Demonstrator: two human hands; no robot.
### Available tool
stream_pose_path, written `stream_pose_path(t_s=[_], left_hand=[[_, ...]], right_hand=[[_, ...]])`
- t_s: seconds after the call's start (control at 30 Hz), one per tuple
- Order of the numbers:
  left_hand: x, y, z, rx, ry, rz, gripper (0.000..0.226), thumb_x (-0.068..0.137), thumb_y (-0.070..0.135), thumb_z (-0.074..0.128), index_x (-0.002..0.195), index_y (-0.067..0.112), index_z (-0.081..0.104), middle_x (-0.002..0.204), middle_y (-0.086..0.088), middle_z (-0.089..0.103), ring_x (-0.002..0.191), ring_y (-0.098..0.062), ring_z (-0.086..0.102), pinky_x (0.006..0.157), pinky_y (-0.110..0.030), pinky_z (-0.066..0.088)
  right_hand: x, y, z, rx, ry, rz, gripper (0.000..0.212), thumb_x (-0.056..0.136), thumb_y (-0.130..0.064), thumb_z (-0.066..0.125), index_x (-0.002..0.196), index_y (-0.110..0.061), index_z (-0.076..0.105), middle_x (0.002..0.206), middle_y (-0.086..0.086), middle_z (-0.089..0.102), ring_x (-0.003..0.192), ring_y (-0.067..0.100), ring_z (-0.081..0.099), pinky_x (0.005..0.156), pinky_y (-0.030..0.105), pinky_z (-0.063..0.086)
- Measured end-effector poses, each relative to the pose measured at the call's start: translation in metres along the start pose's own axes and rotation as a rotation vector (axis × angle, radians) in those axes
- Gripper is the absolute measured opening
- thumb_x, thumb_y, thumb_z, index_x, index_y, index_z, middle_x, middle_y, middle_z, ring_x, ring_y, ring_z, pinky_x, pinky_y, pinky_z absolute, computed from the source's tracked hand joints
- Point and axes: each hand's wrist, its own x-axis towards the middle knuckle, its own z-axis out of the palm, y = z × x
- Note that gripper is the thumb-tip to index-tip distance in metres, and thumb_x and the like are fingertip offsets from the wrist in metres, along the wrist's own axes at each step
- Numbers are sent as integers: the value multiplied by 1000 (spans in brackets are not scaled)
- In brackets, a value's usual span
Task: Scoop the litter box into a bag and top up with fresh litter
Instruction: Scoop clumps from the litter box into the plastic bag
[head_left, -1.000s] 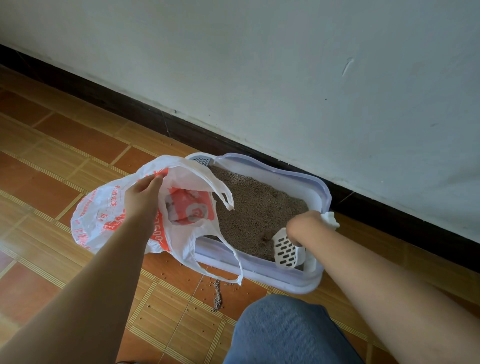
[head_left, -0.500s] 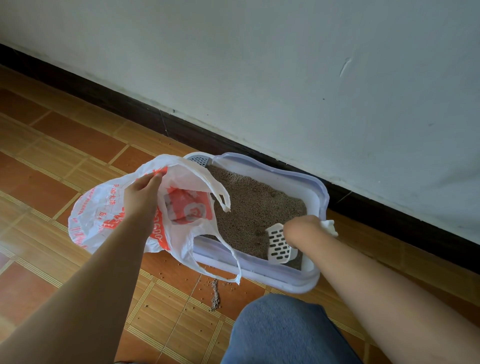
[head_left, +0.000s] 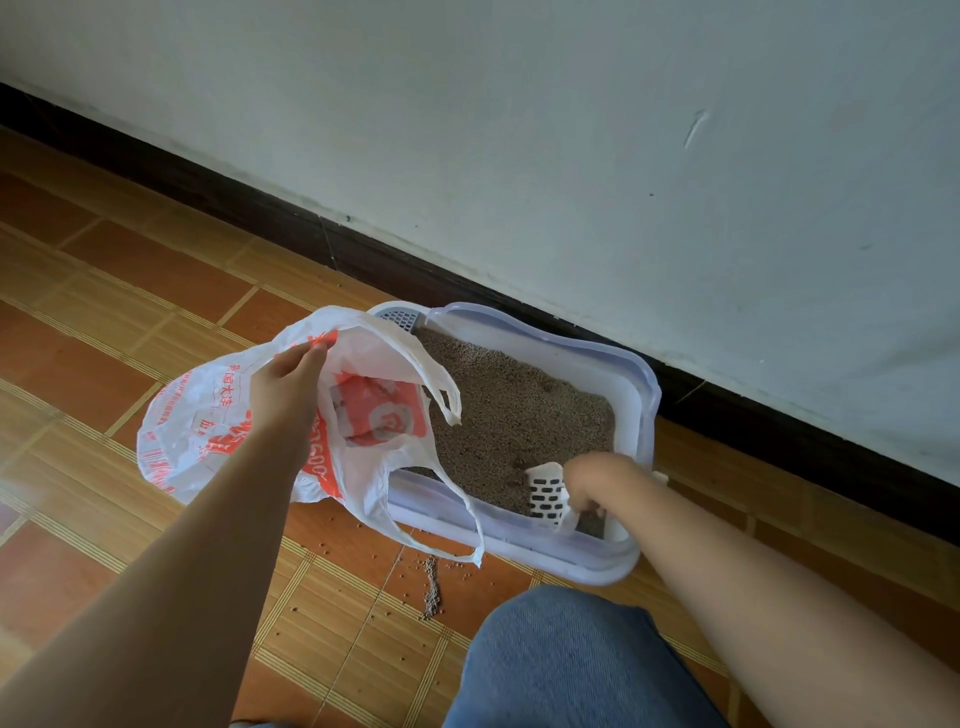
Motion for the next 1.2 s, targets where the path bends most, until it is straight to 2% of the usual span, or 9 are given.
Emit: stream_pose_path(t_s=[0.07, 0.13, 0.2, 0.23, 0.4, 0.67, 0.83, 1.03, 1.2], left_hand=[[0, 0, 0, 1, 0, -4, 36, 91, 41, 55, 120, 21, 64, 123, -2, 60, 98, -20, 53, 92, -43, 47], [1, 0, -1, 1, 0, -6, 36, 91, 40, 55, 119, 21, 65, 123, -2, 60, 99, -20, 53, 92, -44, 47], [1, 0, -1, -1, 7, -8, 35, 91, 40, 56, 119, 21, 65, 122, -1, 60, 100, -20, 54, 93, -44, 47], [1, 0, -1, -1, 8, -7, 35, 91, 40, 56, 118, 21, 65, 122, -1, 60, 101, -21, 54, 93, -44, 47], [1, 0, -1, -5, 4, -7, 36, 90, 40, 55, 120, 22, 65, 122, -1, 60, 98, -19, 51, 94, -44, 46], [2, -1, 0, -3, 5, -8, 34, 91, 39, 55, 118, 22, 65, 121, -1, 60, 97, -19, 52, 93, -43, 47], [3, -1, -2, -18, -1, 0, 32, 91, 40, 55, 116, 22, 66, 113, 3, 59, 97, -17, 51, 87, -38, 46], [4, -2, -1, -29, -1, -10, 32, 92, 40, 54, 116, 23, 66, 106, 6, 56, 96, -17, 50, 86, -37, 45], [6, -4, 0, -27, -2, -3, 30, 93, 37, 53, 116, 23, 66, 108, 6, 57, 94, -15, 50, 81, -33, 43]], right_hand=[[4, -5, 4, 119, -7, -18, 37, 95, -4, 43, 130, 5, 46, 91, 12, 51, 69, 20, 50, 64, 27, 43], [4, -7, 8, 221, -16, -18, 41, 96, -4, 41, 136, 4, 39, 95, 14, 54, 65, 19, 51, 66, 27, 45], [10, -5, 11, 345, -37, 7, 46, 97, -8, 41, 141, 1, 31, 112, 18, 56, 62, 18, 51, 57, 26, 47], [13, -3, 12, 395, -44, 18, 47, 97, -10, 40, 142, 0, 29, 112, 19, 56, 62, 18, 51, 53, 27, 46], [33, 5, 14, 684, -8, 116, 44, 98, -13, 40, 139, 0, 34, 76, 12, 49, 59, 18, 47, 49, 28, 43], [44, 2, 14, 798, 176, 41, 41, 98, -14, 40, 137, -3, 37, 94, 17, 57, 58, 18, 53, 50, 27, 45], [49, -5, 20, 840, 270, -50, 22, 98, -22, 40, 99, -4, 51, 77, 12, 57, 58, 24, 55, 48, 23, 39], [56, -10, 22, 1282, 162, 61, 6, 97, -12, 41, 101, -8, 43, 71, 10, 46, 56, 20, 46, 47, 24, 36], [64, -4, 15, 1574, 71, 228, 28, 98, -16, 37, 75, -1, 45, 71, 11, 42, 61, 22, 37, 70, 35, 32]])
